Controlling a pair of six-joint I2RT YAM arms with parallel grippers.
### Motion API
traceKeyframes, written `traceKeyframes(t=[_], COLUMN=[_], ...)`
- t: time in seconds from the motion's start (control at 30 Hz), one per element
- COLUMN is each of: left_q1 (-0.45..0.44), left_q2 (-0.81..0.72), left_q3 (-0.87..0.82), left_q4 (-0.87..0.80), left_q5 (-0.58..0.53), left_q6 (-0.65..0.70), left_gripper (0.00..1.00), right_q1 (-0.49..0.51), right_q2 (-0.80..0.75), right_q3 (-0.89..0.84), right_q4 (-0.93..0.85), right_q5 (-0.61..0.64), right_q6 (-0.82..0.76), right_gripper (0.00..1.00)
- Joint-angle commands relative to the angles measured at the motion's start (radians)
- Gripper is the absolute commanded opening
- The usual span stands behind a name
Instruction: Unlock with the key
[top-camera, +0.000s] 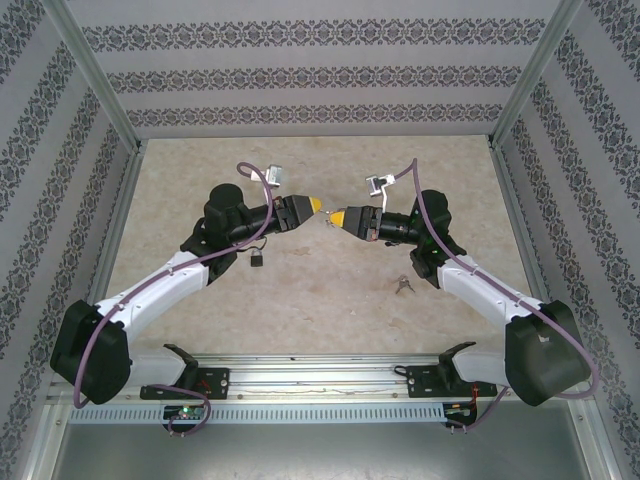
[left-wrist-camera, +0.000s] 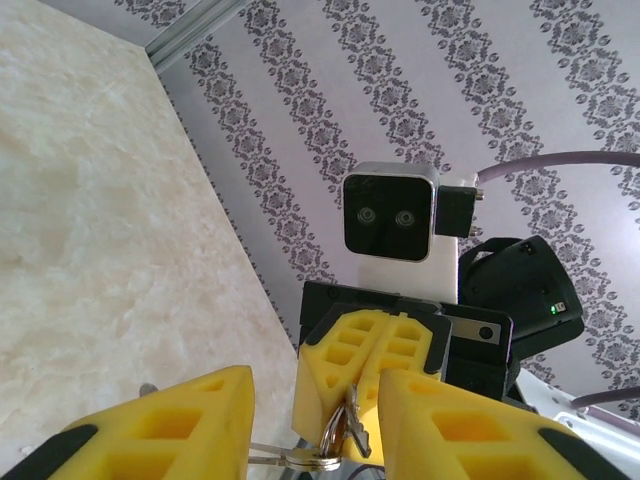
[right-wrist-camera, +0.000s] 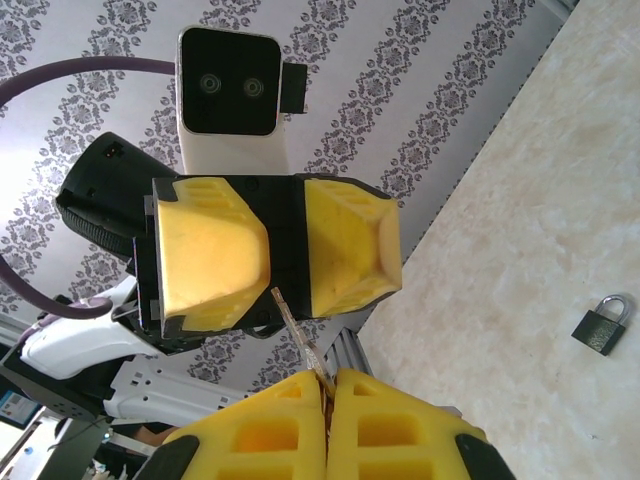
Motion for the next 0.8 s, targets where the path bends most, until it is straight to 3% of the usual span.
traceKeyframes(t=[0.0,0.1,0.3,0.4,0.63,0.73,0.77], left_q1=[0.006,0.000,-0.018,-0.020,-0.020,-0.020,-0.020], left_q2=[0.019,0.040,0.065,0.061,0.042,0.041,0.038], left_q3=[-0.012,-0.007,0.007,0.006,0.004,0.008,0.011], left_q4=[0.119,0.163,0.171,0.157,0.128,0.114,0.102], left_q5=[0.030,0.051,0.069,0.067,0.052,0.049,0.047], left_q6=[-0.039,-0.059,-0.053,-0.044,-0.022,-0.013,-0.008], left_gripper=[0.30,0.21,0.19,0.28,0.00,0.00,0.00], right_q1=[0.004,0.005,0.007,0.005,0.007,0.007,0.006], right_q2=[-0.016,-0.008,0.005,0.010,0.022,0.022,0.019], right_q3=[0.007,0.008,0.006,0.008,0.012,0.014,0.013], right_q4=[0.052,0.050,0.072,0.071,0.074,0.071,0.066], right_q5=[-0.008,-0.005,0.013,0.018,0.018,0.011,0.016], right_q6=[-0.006,-0.004,0.014,0.018,0.022,0.022,0.019], right_gripper=[0.00,0.00,0.00,0.00,0.00,0.00,0.08])
